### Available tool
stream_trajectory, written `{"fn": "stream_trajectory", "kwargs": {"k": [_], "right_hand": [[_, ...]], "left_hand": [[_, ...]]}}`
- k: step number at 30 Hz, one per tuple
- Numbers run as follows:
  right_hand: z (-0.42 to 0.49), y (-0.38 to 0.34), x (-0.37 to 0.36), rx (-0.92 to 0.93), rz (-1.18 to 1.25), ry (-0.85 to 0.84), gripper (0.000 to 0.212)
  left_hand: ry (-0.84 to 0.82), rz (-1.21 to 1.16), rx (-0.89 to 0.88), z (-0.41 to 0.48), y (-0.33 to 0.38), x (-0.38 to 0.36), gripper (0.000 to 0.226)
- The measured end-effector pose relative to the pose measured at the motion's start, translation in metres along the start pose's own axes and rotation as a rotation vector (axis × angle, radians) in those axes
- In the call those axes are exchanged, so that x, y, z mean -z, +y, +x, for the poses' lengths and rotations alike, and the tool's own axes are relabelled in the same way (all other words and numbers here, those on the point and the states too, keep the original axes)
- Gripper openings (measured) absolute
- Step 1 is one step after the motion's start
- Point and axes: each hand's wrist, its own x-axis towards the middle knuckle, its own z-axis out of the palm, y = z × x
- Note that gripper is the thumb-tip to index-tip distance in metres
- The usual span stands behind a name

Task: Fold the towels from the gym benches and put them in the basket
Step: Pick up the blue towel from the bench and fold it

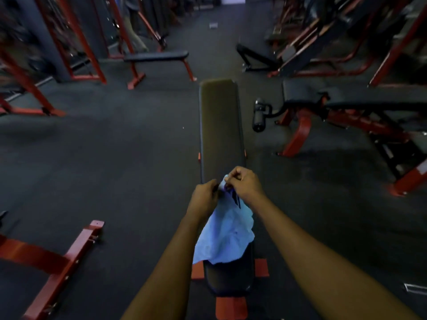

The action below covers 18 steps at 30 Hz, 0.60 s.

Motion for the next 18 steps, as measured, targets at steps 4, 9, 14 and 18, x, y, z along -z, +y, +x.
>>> {"fn": "stream_trajectory", "kwargs": {"k": [4,9,14,18], "right_hand": [[0.005,-0.039,0.021,0.001,0.125,-0.006,0.017],[0.0,-0.057,0.046,0.071,0.028,-0.276,0.026],[-0.004,-0.058,0.062,0.146,-0.245,-0.366,0.026],[0.001,-0.073,0.071,0.233,-0.275,-0.19,0.023]], "left_hand": [[0.07,0.007,-0.141,0.018,0.039,0.038,0.025],[0.166,-0.014,-0.174,0.03,0.068,0.064,0.012],[0.287,-0.059,-0.153,0.032,0.096,0.085,0.013],[0.347,0.03,0.147,0.036,0.103,0.101,0.023]]}}
